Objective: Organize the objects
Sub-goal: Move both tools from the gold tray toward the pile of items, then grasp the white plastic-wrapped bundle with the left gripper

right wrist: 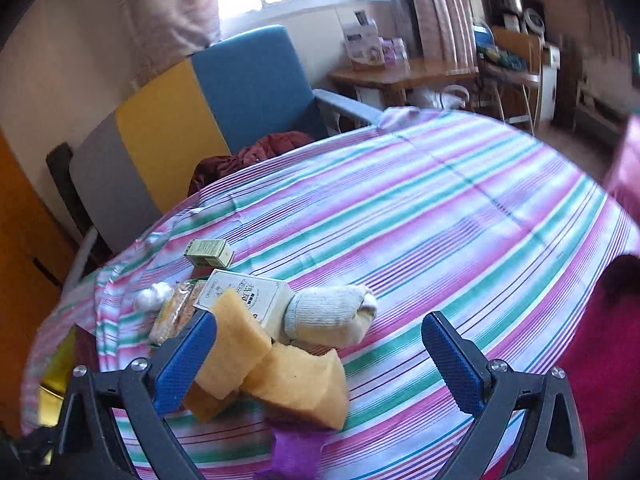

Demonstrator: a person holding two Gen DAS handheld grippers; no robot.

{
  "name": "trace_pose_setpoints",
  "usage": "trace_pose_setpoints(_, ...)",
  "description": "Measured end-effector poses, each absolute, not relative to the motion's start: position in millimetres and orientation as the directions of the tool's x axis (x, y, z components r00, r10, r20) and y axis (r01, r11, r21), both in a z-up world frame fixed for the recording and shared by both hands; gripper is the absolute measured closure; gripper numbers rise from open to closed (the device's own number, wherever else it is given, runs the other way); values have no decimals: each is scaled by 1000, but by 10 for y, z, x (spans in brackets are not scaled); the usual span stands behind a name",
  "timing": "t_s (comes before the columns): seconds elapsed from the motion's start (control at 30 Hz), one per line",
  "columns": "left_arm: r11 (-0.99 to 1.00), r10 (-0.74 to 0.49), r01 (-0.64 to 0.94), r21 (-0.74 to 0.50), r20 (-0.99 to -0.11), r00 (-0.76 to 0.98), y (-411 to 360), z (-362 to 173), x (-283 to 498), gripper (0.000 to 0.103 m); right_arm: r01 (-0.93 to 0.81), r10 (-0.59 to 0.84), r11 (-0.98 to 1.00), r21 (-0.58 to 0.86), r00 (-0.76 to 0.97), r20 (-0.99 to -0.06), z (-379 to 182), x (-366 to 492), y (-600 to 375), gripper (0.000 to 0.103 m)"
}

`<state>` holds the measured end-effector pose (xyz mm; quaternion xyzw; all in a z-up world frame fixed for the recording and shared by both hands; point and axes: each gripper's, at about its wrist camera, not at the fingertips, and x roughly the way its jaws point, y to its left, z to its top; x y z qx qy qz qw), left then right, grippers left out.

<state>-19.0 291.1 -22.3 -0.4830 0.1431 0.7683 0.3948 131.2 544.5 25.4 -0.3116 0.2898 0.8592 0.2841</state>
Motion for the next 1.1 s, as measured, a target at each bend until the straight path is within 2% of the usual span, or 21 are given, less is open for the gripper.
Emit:
trace_pose_setpoints(0.23, -640, 451, -753, -153, -868, -206, 3297, -484, -436, 36, -578, 202, -700, 421, -725, -659, 296, 1254, 5361, 0)
trace_pose_setpoints(0.5, -625, 466, -760, -179, -866, -180, 3567, -702, -615, 35, -541, 156, -710, 450, -744, -649, 263, 1212, 5361, 0)
trace_pose_setpoints(0.53, -616, 475, -762, -198, -865, -160, 3576, -708, -619, 41, -538, 154, -714, 449, -745, -649, 263, 1203, 5357, 0)
trace_pose_setpoints(0.57, -603, 485, -768, -215, -863, -139, 3579, -714, -612, 52, -539, 157, -718, 440, -742, -652, 262, 1197, 5350, 0)
trace_pose_setpoints(0.6, -590, 493, -776, -223, -861, -128, 3576, -717, -589, 53, -544, 162, -723, 426, -733, -661, 255, 1185, 5342, 0)
trace_pose_setpoints(0.67, -573, 495, -791, -214, -860, -126, 3582, -730, -539, 64, -555, 169, -724, 410, -719, -674, 235, 1182, 5355, 0)
trace_pose_setpoints(0.73, -565, 500, -795, -223, -858, -115, 3563, -742, -497, 67, -575, 181, -715, 397, -701, -690, 205, 1190, 5381, 0)
trace_pose_setpoints(0.83, -541, 524, -805, -243, -846, -97, 3511, -687, -414, 67, -589, 161, -693, 415, -688, -707, 143, 1194, 5429, 0)
trace_pose_setpoints(1.03, -574, 564, -743, -345, -824, -52, 3341, -611, -443, 44, -590, 145, -684, 429, -687, -712, 121, 1195, 5441, 0)
trace_pose_setpoints(1.1, -604, 557, -725, -331, -826, -87, 3343, -585, -494, 44, -582, 146, -691, 428, -692, -706, 139, 1199, 5424, 0)
